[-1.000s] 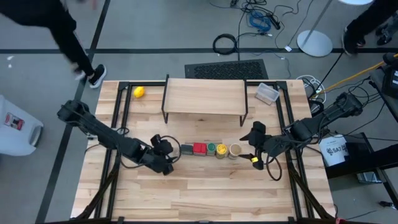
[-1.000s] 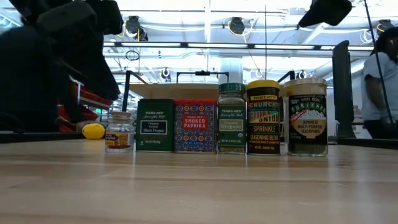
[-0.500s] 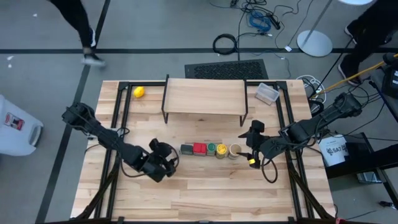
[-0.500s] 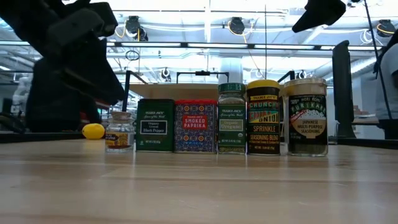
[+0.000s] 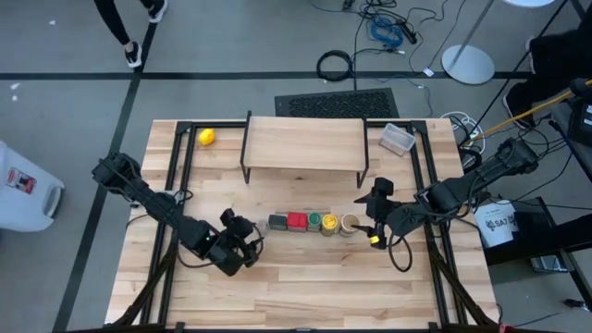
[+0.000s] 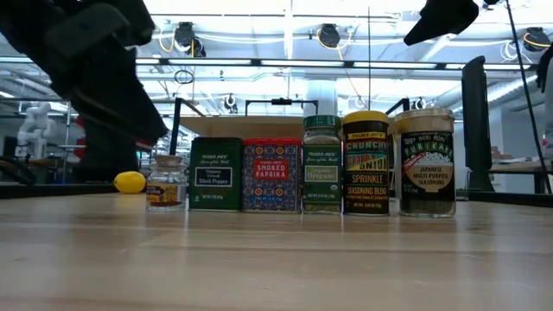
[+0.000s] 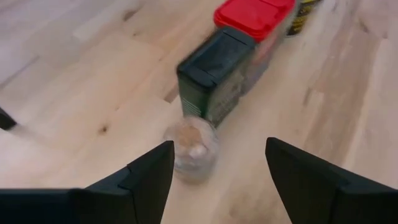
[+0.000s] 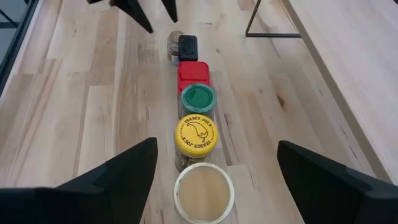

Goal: Shelf spices
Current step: Put the transparent seasoning bottle on the shelf

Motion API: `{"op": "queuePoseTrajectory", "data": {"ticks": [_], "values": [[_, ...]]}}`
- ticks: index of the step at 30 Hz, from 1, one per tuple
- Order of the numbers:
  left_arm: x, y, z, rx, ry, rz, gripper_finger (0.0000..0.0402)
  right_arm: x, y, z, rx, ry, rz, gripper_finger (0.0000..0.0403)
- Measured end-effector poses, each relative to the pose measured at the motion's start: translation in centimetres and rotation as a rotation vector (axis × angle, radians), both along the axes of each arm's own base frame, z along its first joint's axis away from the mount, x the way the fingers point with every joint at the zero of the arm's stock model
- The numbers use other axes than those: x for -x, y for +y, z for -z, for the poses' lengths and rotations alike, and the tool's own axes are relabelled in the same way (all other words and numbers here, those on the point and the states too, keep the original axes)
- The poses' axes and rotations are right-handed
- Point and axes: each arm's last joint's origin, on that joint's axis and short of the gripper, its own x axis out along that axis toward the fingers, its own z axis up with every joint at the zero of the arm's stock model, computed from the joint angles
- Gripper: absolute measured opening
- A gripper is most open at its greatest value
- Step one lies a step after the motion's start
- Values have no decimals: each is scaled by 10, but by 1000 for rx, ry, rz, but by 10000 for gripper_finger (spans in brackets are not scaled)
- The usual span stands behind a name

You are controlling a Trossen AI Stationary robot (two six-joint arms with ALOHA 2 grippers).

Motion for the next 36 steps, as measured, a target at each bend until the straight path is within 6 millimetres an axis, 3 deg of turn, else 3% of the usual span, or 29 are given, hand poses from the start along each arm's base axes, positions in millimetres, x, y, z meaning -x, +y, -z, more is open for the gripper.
{"op": "queuePoseTrajectory", "data": {"ticks": [6, 16, 24, 36], "values": [[1, 1, 0, -68, 16, 22, 263, 0, -1, 0, 6, 1, 0, 318], [-11, 29, 3, -88, 147, 43, 263, -1, -2, 0, 16, -5, 18, 318], [-9, 21, 5, -33, 197, 153, 263, -1, -2, 0, 16, -5, 19, 318], [-10, 21, 5, 2, 207, 178, 263, -1, -2, 0, 14, -6, 22, 318]]}}
